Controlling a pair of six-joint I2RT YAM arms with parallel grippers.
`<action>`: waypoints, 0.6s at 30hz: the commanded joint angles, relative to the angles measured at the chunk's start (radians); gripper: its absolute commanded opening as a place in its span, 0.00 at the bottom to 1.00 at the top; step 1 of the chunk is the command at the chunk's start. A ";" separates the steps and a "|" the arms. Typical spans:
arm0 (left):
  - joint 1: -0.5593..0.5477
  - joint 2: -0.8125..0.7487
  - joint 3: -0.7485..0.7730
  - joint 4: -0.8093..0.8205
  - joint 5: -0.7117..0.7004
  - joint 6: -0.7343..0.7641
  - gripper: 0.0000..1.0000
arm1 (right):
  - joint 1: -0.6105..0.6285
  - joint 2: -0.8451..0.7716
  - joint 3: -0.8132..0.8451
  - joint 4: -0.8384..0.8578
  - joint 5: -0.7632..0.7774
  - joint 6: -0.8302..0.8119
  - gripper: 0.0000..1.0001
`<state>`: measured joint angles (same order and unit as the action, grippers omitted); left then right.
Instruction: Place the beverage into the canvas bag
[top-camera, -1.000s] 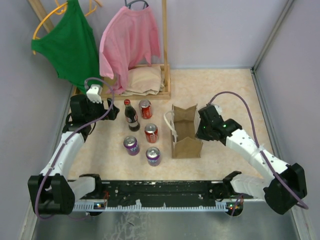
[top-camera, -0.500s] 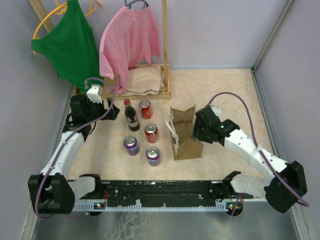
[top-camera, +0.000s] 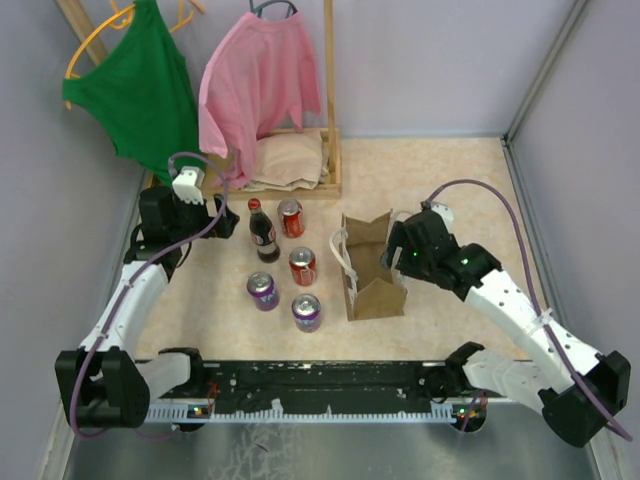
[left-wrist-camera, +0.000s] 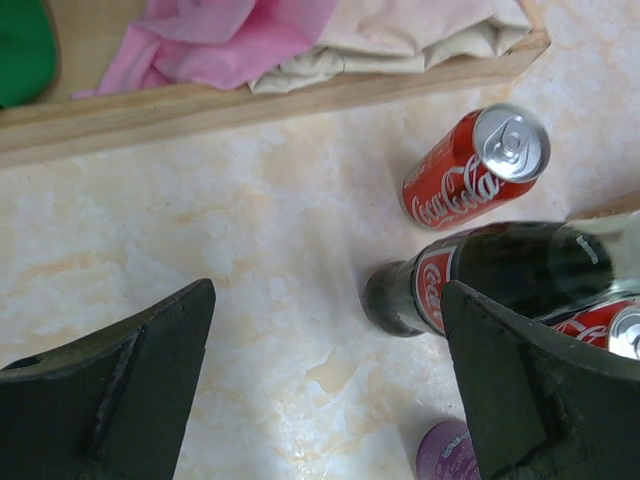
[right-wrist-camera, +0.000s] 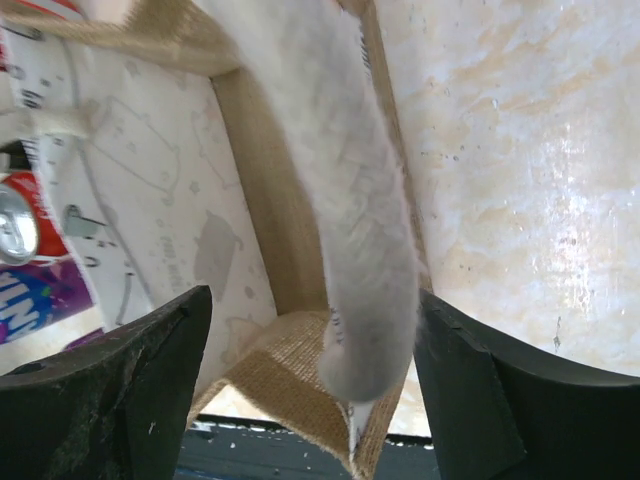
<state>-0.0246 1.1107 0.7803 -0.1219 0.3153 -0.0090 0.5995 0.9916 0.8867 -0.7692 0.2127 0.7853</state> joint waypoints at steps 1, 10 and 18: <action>-0.005 -0.001 0.111 -0.005 0.025 0.004 1.00 | 0.006 -0.041 0.120 -0.022 0.069 -0.009 0.79; -0.008 0.102 0.379 -0.092 0.123 0.021 0.97 | 0.006 -0.048 0.259 -0.059 0.174 -0.032 0.80; -0.123 0.492 0.996 -0.463 0.195 0.199 0.94 | 0.005 0.001 0.335 -0.109 0.250 -0.057 0.81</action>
<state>-0.0872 1.4273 1.5280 -0.3588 0.4572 0.0807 0.5999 0.9653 1.1595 -0.8577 0.3889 0.7502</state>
